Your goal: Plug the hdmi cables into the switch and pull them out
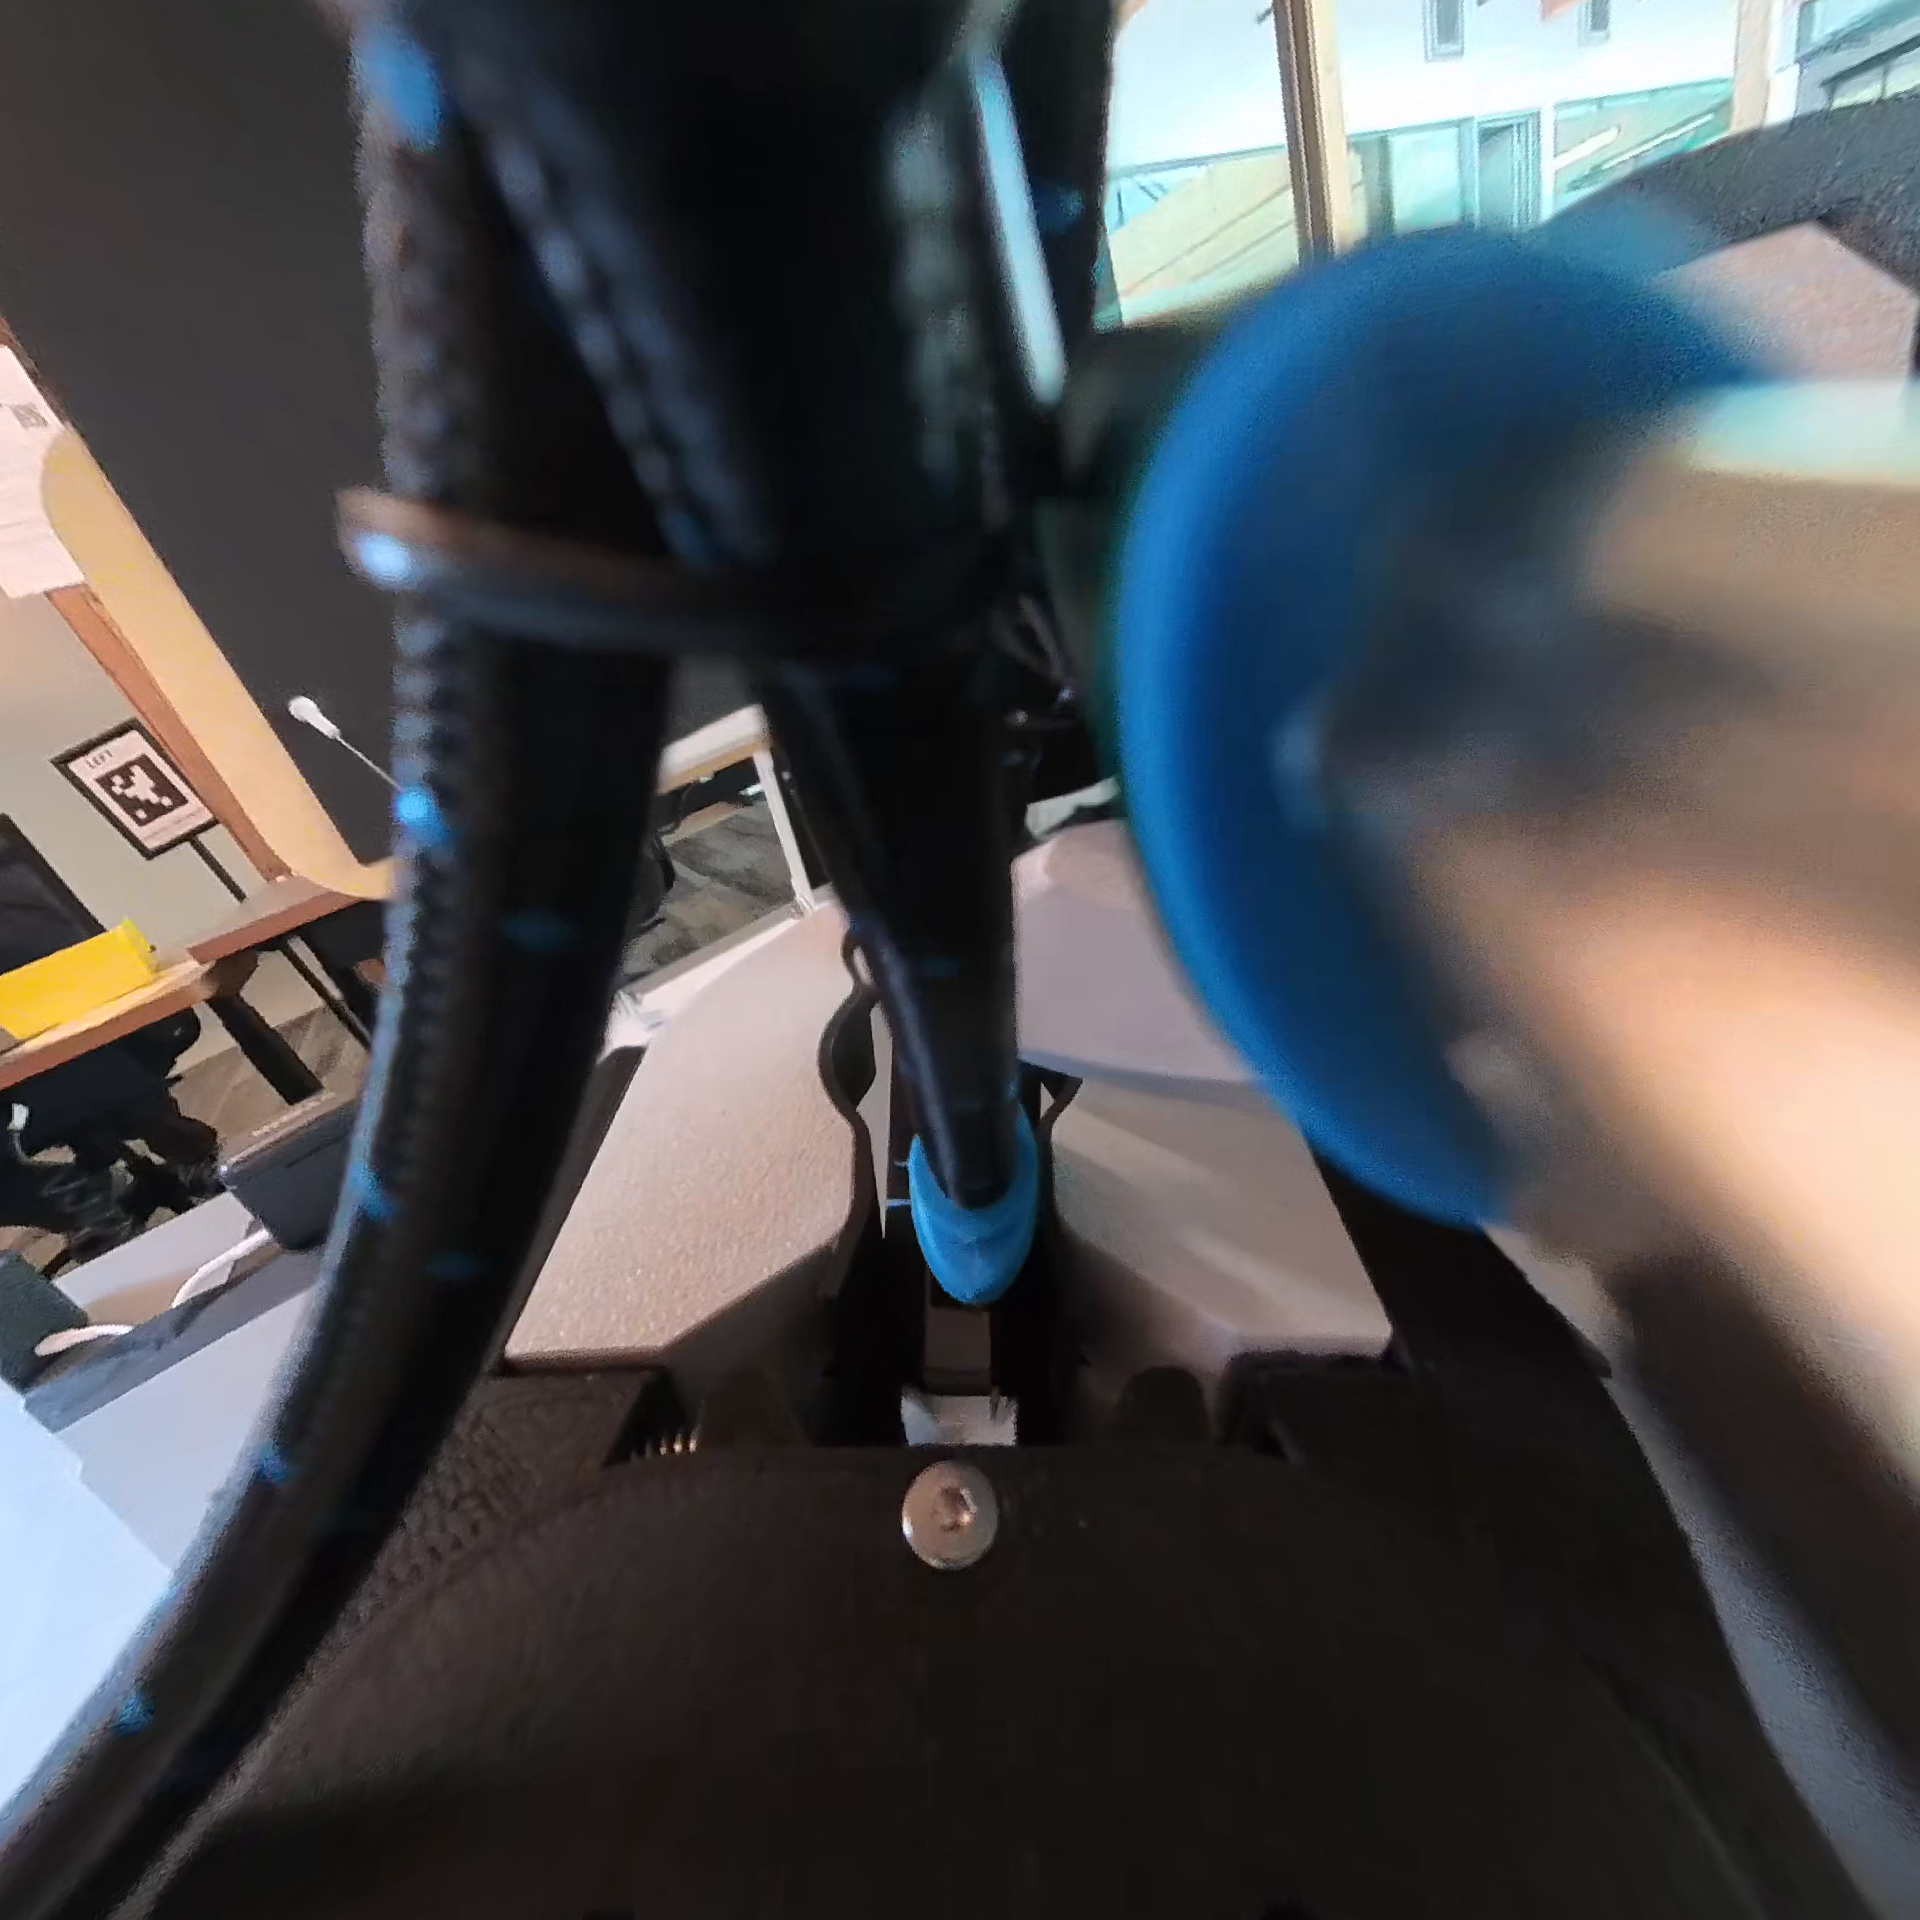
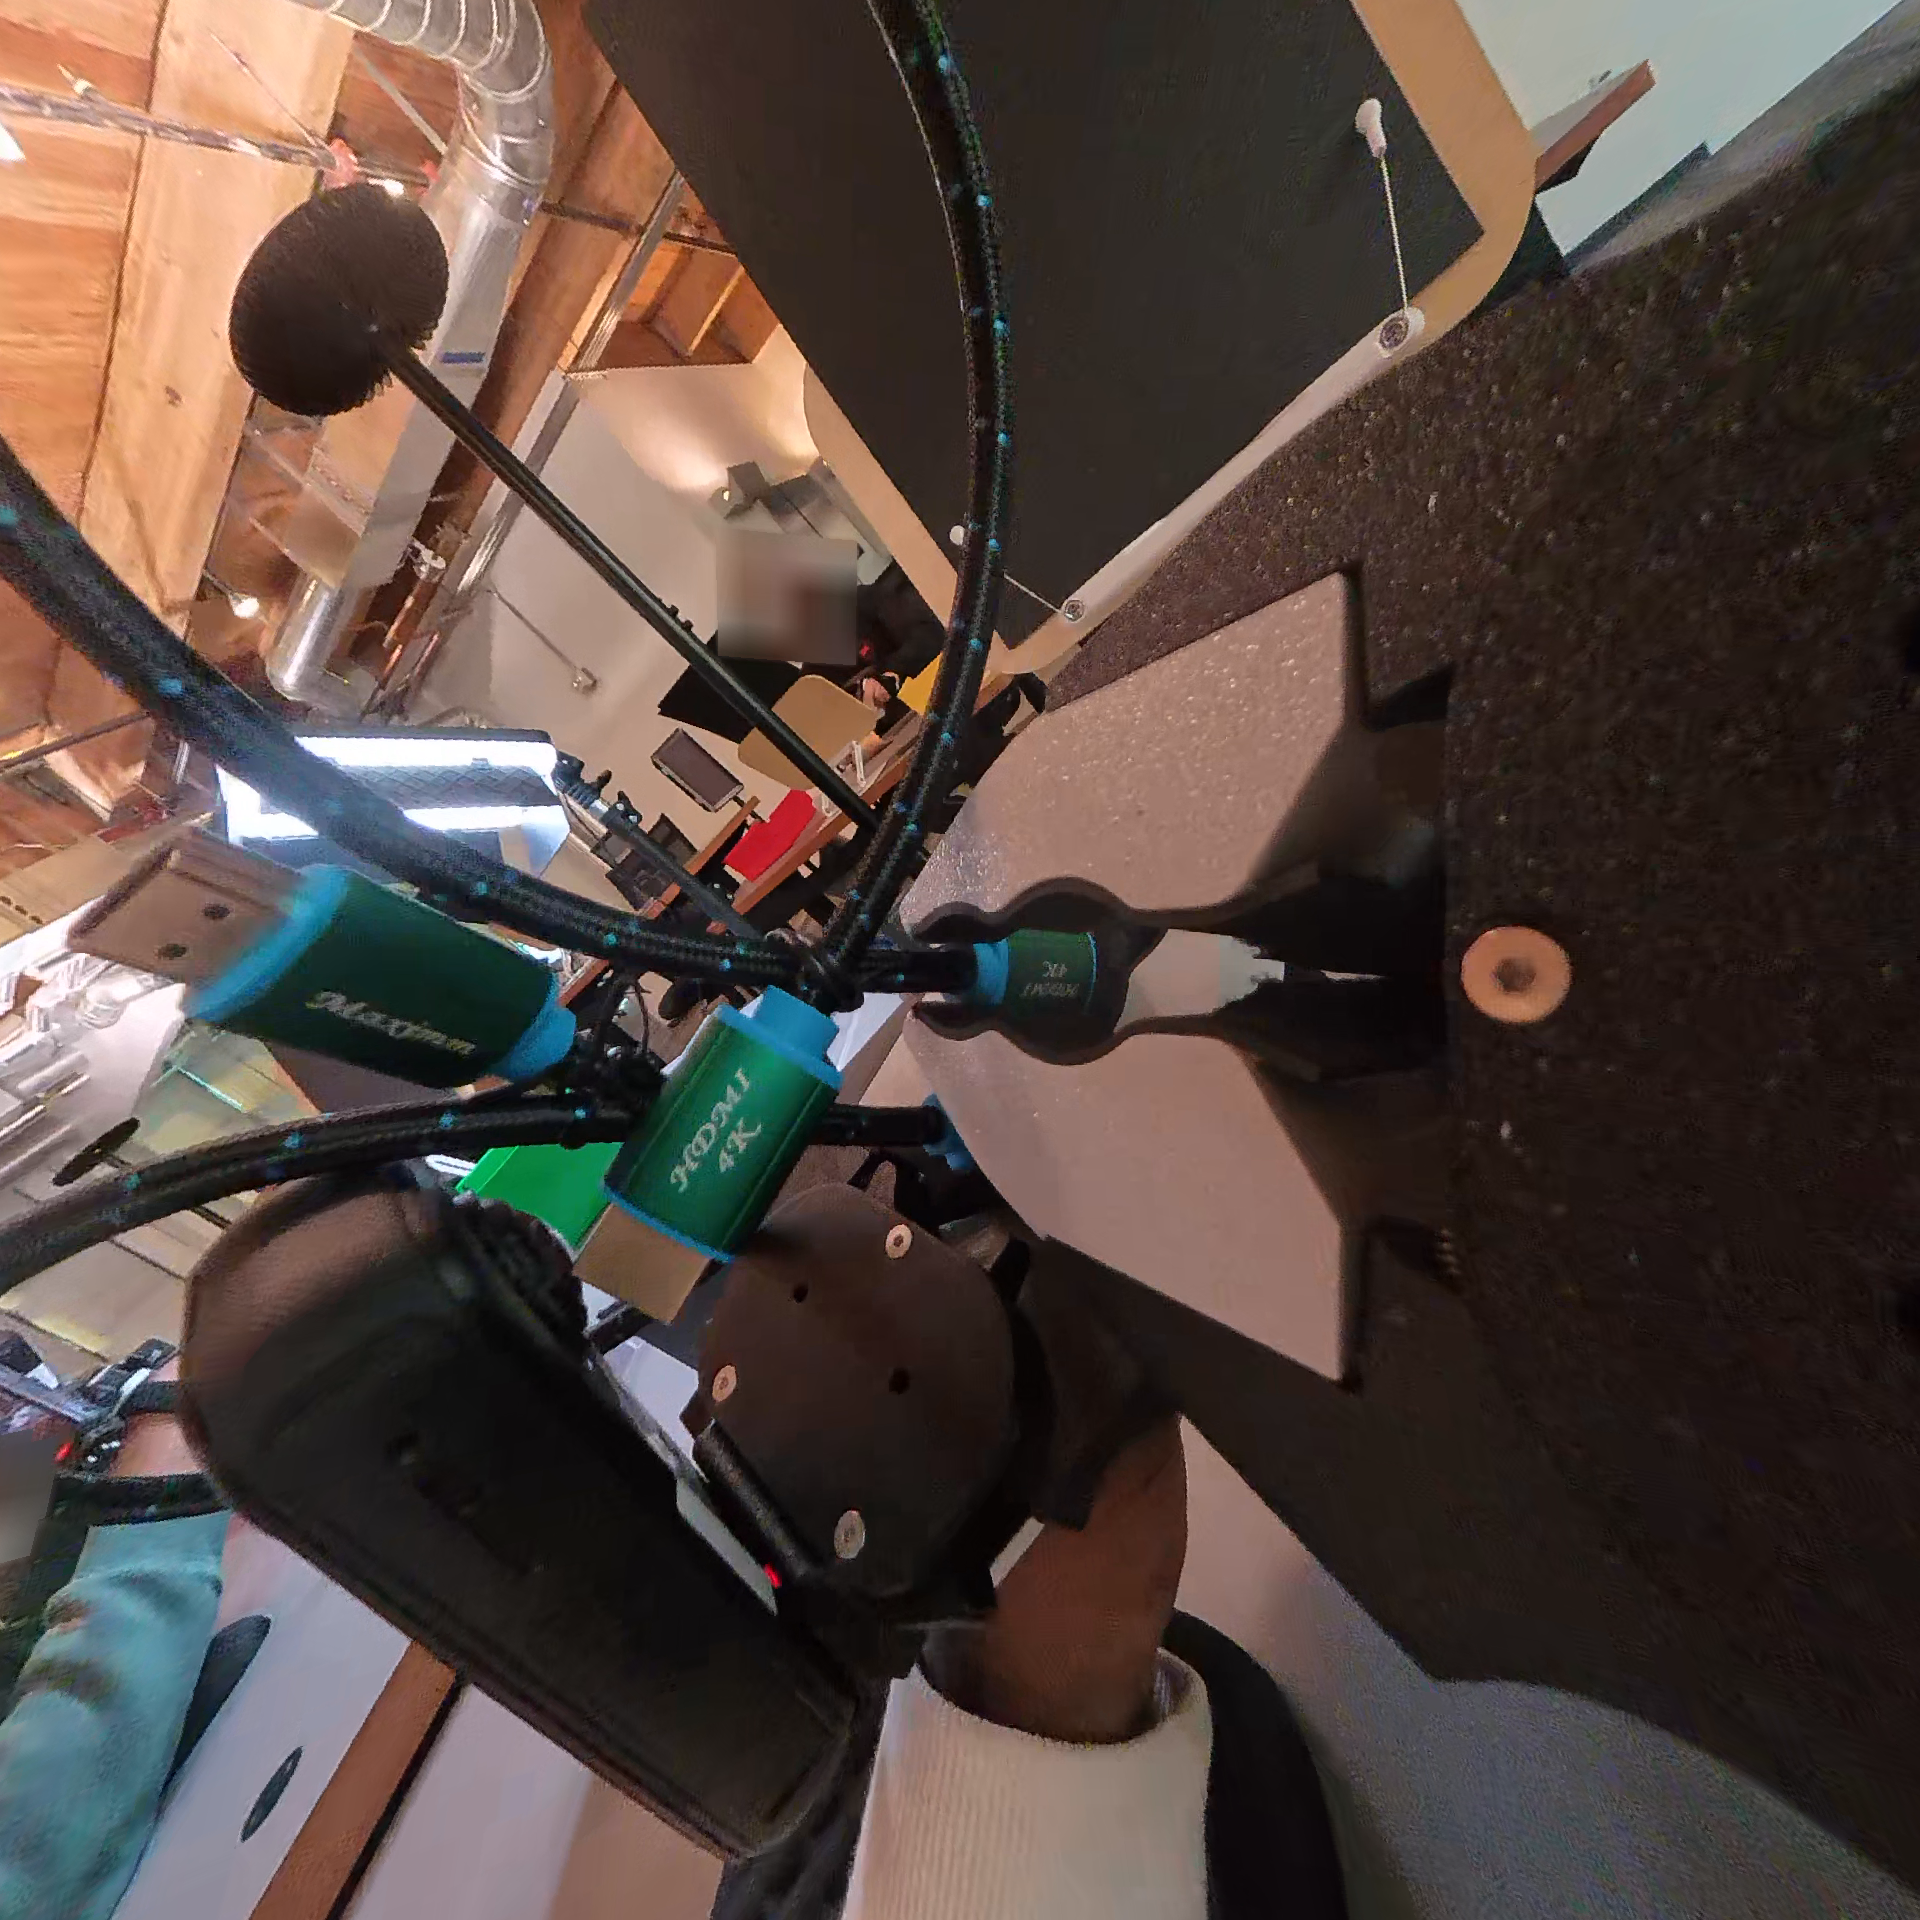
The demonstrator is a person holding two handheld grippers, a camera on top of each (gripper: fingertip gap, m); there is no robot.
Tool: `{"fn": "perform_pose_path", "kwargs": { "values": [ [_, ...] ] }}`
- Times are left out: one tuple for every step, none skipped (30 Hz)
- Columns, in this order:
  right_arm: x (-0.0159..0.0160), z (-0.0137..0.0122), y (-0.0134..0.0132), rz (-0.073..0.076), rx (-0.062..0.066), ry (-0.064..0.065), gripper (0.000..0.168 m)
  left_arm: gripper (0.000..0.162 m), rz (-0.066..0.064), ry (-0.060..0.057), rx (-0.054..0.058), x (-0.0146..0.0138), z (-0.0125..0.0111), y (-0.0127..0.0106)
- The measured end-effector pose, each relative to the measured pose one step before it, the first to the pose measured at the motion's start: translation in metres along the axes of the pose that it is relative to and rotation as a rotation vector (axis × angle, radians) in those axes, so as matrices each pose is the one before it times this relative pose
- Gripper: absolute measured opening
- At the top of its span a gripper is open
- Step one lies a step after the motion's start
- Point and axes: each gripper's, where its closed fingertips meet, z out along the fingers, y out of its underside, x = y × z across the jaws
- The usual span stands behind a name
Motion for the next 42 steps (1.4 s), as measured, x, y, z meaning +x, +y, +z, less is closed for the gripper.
{"fn": "perform_pose_path", "kwargs": {
  "values": [
    [0.00028, -0.00043, -0.00137, 0.0119, 0.0117, -0.0024, 0.009, 0.028, 0.0034, 0.0019, -0.0008, 0.00038, -0.00013, -0.00098],
    [0.0007, -0.00037, 0.00004, 0.0158, 0.0057, -0.0048, 0.009, 0.028, -0.0059, 0.0114, -0.0103, 0.00114, 0.00042, 0.00076],
    [0.00046, -0.0001, 0.00133, 0.0086, -0.002, -0.0039, 0.01, 0.028, -0.0142, 0.0164, -0.0126, 0.00157, 0.00083, 0.00188],
    [0.00004, 0.00007, 0.00143, -0.0054, -0.003, -0.0011, 0.009, 0.028, -0.011, 0.0136, -0.0107, 0.00123, 0.00071, 0.00212],
    [-0.00124, -0.0008, -0.00473, -0.0196, 0.0271, -0.0015, 0.004, 0.022, 0.0046, 0.0018, -0.0118, 0.00015, 0.00033, 0.00195],
    [-0.00057, -0.00071, -0.00011, 0.0007, -0.0041, -0.006, 0.005, 0.028, 0.0197, -0.0122, -0.0016, -0.00115, -0.00024, 0.00003],
    [0.00019, -0.00003, -0.00141, 0.0171, 0.0102, -0.0014, 0.005, 0.028, 0.0143, -0.0102, 0.0, -0.00116, -0.00023, -0.00064],
    [0.00042, 0.00032, 0.00097, 0.0286, -0.0022, -0.0038, 0.005, 0.028, 0.0016, -0.0026, -0.0089, -0.0007, 0.00056, 0.0012],
    [0.00072, 0.00023, 0.00166, -0.0019, 0.0007, 0.0003, 0.005, 0.028, -0.0081, 0.0124, -0.0106, 0.00092, 0.00087, 0.00188],
    [0.00028, -0.00023, 0.0014, -0.0097, -0.0027, -0.0046, 0.005, 0.028, -0.0059, 0.0087, -0.0045, 0.00083, 0.00063, 0.00107],
    [0.00011, -0.00047, 0.00025, 0.002, 0.001, -0.0062, 0.005, 0.028, -0.0007, 0.0055, -0.0029, 0.00081, 0.0001, 0.00026],
    [0.00012, -0.00058, -0.00018, 0.0048, 0.0037, -0.0029, 0.005, 0.028, -0.0004, 0.0064, -0.0034, 0.00059, 0.00016, 0.00002],
    [-0.00036, 0.00001, -0.00058, -0.0044, -0.003, -0.0005, 0.005, 0.028, 0.001, 0.001, 0.0004, 0.00012, 0.00013, -0.00017],
    [-0.00027, -0.00046, -0.00047, -0.0068, -0.0003, -0.0028, 0.005, 0.028, 0.002, 0.0024, 0.0066, 0.00022, -0.00003, -0.00078],
    [-0.00017, -0.00014, -0.0007, 0.0053, 0.0069, -0.0047, 0.005, 0.028, -0.0038, 0.0063, 0.0068, 0.00083, -0.00014, -0.00082],
    [-0.00024, 0.00016, -0.00069, 0.0362, 0.0098, -0.0122, 0.005, 0.028, -0.0075, 0.0074, 0.0017, 0.00073, 0.00017, -0.00028],
    [0.00051, -0.00018, -0.00005, 0.0571, 0.016, -0.0149, 0.005, 0.028, -0.0072, 0.008, -0.0022, 0.00062, 0.00048, 0.00017],
    [0.00171, 0.00018, 0.00042, 0.0643, 0.0192, -0.0103, 0.005, 0.028, -0.0013, 0.0059, 0.0002, 0.00046, 0.00079, -0.00009],
    [0.00192, 0.00024, 0.00028, 0.0693, 0.015, -0.0119, 0.005, 0.027, 0.0043, 0.001, 0.0134, -0.0004, 0.00049, -0.00096],
    [0.00263, 0.00047, -0.00041, 0.0603, 0.0087, -0.0057, 0.006, 0.029, -0.005, -0.0142, 0.0196, -0.00251, -0.00021, -0.00125],
    [0.00322, 0.00008, -0.00102, 0.0429, 0.0029, 0.0012, 0.006, 0.03, -0.0129, -0.0248, 0.0144, -0.00324, -0.00066, -0.00094],
    [0.00178, -0.00048, -0.00076, 0.0192, -0.0023, -0.0038, 0.006, 0.031, 0.0013, -0.0136, 0.0262, -0.00155, -0.00142, -0.00316],
    [0.00206, -0.00164, -0.00197, 0.0168, 0.012, 0.0052, 0.006, 0.031, 0.02, -0.0074, 0.0348, -0.0004, -0.00171, -0.00426],
    [0.00291, -0.00232, -0.00252, 0.0455, 0.0195, 0.0024, 0.006, 0.033, 0.0264, -0.0124, 0.0301, -0.00062, -0.00125, -0.00307],
    [0.0037, -0.00223, -0.00251, 0.0704, 0.0241, -0.0081, 0.006, 0.034, 0.0249, -0.0129, 0.0058, -0.00027, -0.00019, -0.0003],
    [0.00484, -0.00211, -0.00126, 0.0728, 0.0174, -0.0083, 0.006, 0.035, 0.0256, -0.0083, -0.0101, 0.00048, 0.00071, 0.00149],
    [0.00482, -0.00149, 0.00099, 0.0609, 0.0031, -0.0094, 0.006, 0.036, 0.0226, -0.0062, -0.0086, 0.00069, 0.00104, 0.00103],
    [0.00302, -0.00106, 0.00197, 0.0452, -0.0054, -0.0158, 0.006, 0.035, 0.0107, -0.0052, -0.0087, 0.0003, 0.00106, 0.00158],
    [0.00255, -0.00068, 0.00187, 0.0205, -0.0042, -0.004, 0.006, 0.032, -0.0049, 0.0025, -0.0077, 0.00026, 0.00051, 0.00138],
    [0.00181, 0.00003, 0.00169, 0.0022, -0.0057, 0.0016, 0.006, 0.03, -0.0065, 0.0064, -0.0093, -0.00031, -0.00026, 0.00153],
    [0.00094, 0.00079, 0.00205, -0.0017, -0.0132, 0.004, 0.006, 0.03, 0.0031, 0.0014, -0.0278, -0.00094, -0.00014, 0.00394],
    [0.00232, 0.0009, 0.00304, -0.0137, -0.0197, 0.0155, 0.006, 0.03, -0.0085, 0.0069, -0.0474, 0.00024, 0.00077, 0.00664],
    [0.0025, 0.00077, 0.00401, -0.038, -0.0271, 0.0258, 0.006, 0.03, -0.0181, 0.0166, -0.0584, 0.00158, 0.00167, 0.0085],
    [0.00235, 0.00055, 0.00475, -0.0596, -0.0396, 0.0288, 0.006, 0.03, -0.0149, 0.0152, -0.0674, 0.00141, 0.00227, 0.00988],
    [0.00145, 0.00071, 0.00456, -0.0775, -0.0448, 0.0307, 0.006, 0.031, -0.0068, 0.0099, -0.0683, 0.0006, 0.00237, 0.00967],
    [-0.00066, 0.00061, 0.00196, -0.0808, -0.0269, 0.0269, 0.006, 0.031, 0.0012, 0.0089, -0.0537, 0.00059, 0.002, 0.00755],
    [-0.00365, 0.00058, -0.00064, -0.0807, -0.01, 0.0152, 0.006, 0.03, -0.009, 0.0151, -0.0329, 0.00131, 0.00176, 0.00523],
    [-0.00248, 0.00073, -0.00139, -0.0423, -0.0008, 0.0158, 0.006, 0.029, -0.0168, 0.0138, -0.0015, 0.00127, 0.00016, 0.00096],
    [-0.00114, 0.00021, -0.00237, 0.0082, 0.0171, -0.0027, 0.006, 0.029, -0.0176, 0.0096, 0.0039, 0.0007, -0.00131, -0.00075],
    [-0.00027, 0.00014, -0.00096, 0.0534, 0.0228, -0.024, 0.005, 0.03, -0.0006, 0.0013, -0.0086, 0.00011, -0.00039, 0.00077],
    [0.0017, 0.00019, 0.00146, 0.0806, 0.0187, -0.0237, 0.006, 0.03, 0.0071, -0.0042, -0.0085, -0.00018, 0.00126, 0.00145],
    [0.00272, 0.00012, 0.00165, 0.1013, 0.0227, -0.0252, 0.006, 0.03, 0.0042, -0.0042, -0.0098, -0.00023, 0.00173, 0.00143]
  ]
}}
